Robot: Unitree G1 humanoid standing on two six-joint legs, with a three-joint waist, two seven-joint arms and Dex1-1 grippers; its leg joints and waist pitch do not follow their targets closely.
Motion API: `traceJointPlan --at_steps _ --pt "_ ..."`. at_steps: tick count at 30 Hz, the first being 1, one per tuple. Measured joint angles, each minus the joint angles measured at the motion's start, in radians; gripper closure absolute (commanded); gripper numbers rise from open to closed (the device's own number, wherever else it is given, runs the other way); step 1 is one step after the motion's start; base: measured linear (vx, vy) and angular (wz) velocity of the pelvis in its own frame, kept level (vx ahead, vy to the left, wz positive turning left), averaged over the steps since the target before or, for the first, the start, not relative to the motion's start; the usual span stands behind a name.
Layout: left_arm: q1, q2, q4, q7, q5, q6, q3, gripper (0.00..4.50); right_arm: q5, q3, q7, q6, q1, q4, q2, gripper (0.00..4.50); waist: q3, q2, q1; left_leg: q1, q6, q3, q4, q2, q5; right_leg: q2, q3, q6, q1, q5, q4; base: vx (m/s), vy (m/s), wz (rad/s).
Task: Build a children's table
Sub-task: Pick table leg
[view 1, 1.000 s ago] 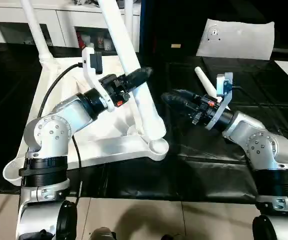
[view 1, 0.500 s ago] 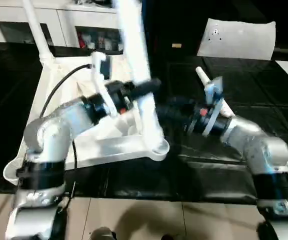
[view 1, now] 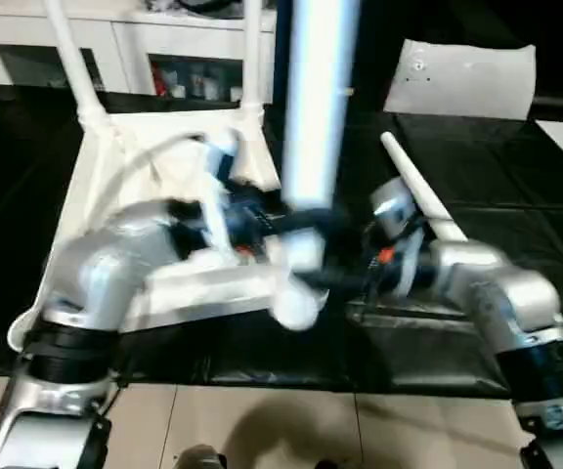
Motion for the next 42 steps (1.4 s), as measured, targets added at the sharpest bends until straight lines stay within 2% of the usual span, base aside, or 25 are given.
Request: traceJointPlan --at_steps 10,16,29,30,31,33,42 --pt "0.003 0.004 0.002 -0.059 0.047 -0.076 -0.06 2.63 -0.035 0.044 0.035 -0.023 0.0 0.008 -0.001 1.81 -0.001 -0.002 -0.001 0.0 0.0 0.0 0.0 0.0 0.0 0.0 0.0 0.0 0.0 0.0 0.0 0.0 0.0 0.0" --pt "0.004 0.0 0.035 -0.081 0.059 -0.101 -0.069 2.64 -0.059 0.059 0.042 -0.043 0.003 0.008 -0.014 2.29 -0.001 -0.002 -0.001 0.0 0.0 0.0 0.0 0.0 0.0 0.0 0.0 0.0 0.0 0.0 0.0 0.0 0.0 0.0" --pt "0.004 -0.011 0.056 -0.077 0.064 -0.094 -0.071 2.64 -0.084 0.063 0.042 -0.068 0.011 0.009 -0.012 2.46 -0.001 -0.002 -0.001 0.0 0.0 0.0 0.0 0.0 0.0 0.0 0.0 0.0 0.0 0.0 0.0 0.0 0.0 0.0" --pt "0.004 -0.014 0.056 -0.068 0.057 -0.076 -0.068 2.29 -0.084 0.062 0.042 -0.068 0.014 0.01 -0.01 2.46 -0.002 -0.002 -0.001 0.0 0.0 0.0 0.0 0.0 0.0 0.0 0.0 0.0 0.0 0.0 0.001 0.0 0.0 0.0" --pt "0.004 -0.016 0.056 -0.063 0.052 -0.061 -0.065 2.29 -0.084 0.062 0.043 -0.069 0.017 0.01 -0.009 2.46 -0.002 -0.002 -0.001 0.0 0.0 0.0 0.0 0.0 0.0 0.0 0.0 0.0 0.0 0.0 0.001 0.0 0.0 0.0" --pt "0.004 -0.022 0.057 -0.052 0.041 -0.043 -0.059 1.94 -0.083 0.06 0.042 -0.069 0.02 0.01 -0.004 2.5 -0.002 -0.002 -0.001 0.0 0.0 0.0 0.0 0.0 0.0 0.0 0.0 0.0 0.0 0.0 0.001 0.0 0.0 0.0" --pt "0.026 -0.088 0.014 0.013 -0.042 -0.034 0.031 1.26 -0.07 0.056 0.018 -0.065 0.046 0.01 0.044 2.56 -0.002 -0.002 -0.001 0.0 0.0 0.0 0.0 0.0 0.0 0.0 0.0 0.0 0.001 0.0 0.0 0.0 0.0 0.0"
